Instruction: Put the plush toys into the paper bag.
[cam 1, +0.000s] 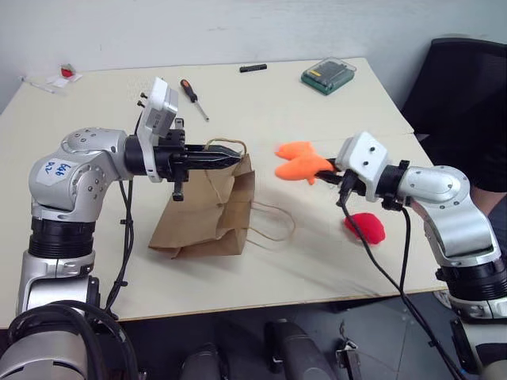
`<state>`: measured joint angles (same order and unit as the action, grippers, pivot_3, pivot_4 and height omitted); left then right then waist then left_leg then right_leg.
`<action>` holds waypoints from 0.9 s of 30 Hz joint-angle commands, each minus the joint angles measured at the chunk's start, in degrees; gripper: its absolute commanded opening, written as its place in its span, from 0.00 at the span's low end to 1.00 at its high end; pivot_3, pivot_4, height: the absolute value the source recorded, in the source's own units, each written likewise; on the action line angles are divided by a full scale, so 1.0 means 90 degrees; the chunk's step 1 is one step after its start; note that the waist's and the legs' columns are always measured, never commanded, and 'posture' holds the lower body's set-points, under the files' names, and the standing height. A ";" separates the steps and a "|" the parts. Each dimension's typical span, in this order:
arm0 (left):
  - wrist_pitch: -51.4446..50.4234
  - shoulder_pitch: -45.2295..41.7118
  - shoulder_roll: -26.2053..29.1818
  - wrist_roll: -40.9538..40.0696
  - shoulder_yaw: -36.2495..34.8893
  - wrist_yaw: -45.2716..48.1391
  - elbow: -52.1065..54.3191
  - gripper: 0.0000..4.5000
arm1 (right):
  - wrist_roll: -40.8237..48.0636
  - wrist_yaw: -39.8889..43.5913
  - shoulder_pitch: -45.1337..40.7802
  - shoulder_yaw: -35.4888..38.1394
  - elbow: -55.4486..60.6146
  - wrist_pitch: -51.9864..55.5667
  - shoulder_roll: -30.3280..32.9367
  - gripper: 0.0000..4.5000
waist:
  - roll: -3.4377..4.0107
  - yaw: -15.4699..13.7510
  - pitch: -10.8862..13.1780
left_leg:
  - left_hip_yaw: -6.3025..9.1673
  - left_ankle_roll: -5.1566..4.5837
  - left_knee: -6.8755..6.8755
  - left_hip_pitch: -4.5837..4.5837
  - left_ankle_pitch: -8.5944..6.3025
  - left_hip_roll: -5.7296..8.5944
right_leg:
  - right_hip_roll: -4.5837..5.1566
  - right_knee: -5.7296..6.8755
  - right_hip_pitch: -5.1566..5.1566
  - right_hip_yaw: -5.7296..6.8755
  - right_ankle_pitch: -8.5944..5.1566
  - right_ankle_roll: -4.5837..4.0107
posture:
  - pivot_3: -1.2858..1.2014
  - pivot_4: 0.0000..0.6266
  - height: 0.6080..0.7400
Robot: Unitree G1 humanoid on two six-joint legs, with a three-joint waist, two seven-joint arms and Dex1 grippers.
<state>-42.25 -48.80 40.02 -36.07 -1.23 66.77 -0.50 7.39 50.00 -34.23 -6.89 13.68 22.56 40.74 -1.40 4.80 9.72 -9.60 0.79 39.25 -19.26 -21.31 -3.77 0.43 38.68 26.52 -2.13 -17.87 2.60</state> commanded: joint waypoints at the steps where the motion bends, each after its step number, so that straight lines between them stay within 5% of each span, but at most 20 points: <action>1: 0.0164 -0.0257 -0.0067 -0.0004 -0.0009 0.0092 0.0025 0.00 | -0.0666 -0.0039 -0.0340 -0.0871 0.0299 -0.0403 -0.0299 0.03 | -0.0001 0.0002 0.0000 | 0.0000 0.0000 0.0001 0.0000 0.0000 0.0001 | 0.0000 0.0000 0.0000 0.0000 0.0000 0.0000 | 0.52 0.24 1.00; 13: 0.0241 -0.0436 -0.0217 0.0085 0.0235 0.0270 -0.0057 0.00 | -0.1437 0.0745 -0.1718 -0.2416 -0.1194 -0.1461 -0.1492 0.03 | -0.0001 0.0012 0.0000 | -0.0001 -0.0002 0.0004 -0.0002 0.0001 0.0001 | 0.0001 -0.0001 0.0003 0.0005 -0.0001 -0.0003 | 0.52 0.24 1.00; 27: 0.0360 -0.0752 -0.0673 0.0170 0.0399 0.0200 -0.0129 0.00 | -0.2059 0.0813 -0.2499 -0.2979 -0.3629 -0.2993 -0.3069 0.03 | -0.0001 0.0113 -0.0001 | 0.0004 -0.0003 0.0010 -0.0002 0.0002 -0.0001 | 0.0005 0.0020 0.0003 0.0008 -0.0002 -0.0004 | 0.52 0.24 1.00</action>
<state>-40.00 -53.69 34.21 -34.44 2.94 68.67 -2.93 -11.22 57.96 -55.34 -34.77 -18.74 -2.86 14.32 -1.41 5.82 9.72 -9.55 0.77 39.35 -19.28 -21.30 -3.78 0.48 38.89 26.55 -2.05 -17.89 2.56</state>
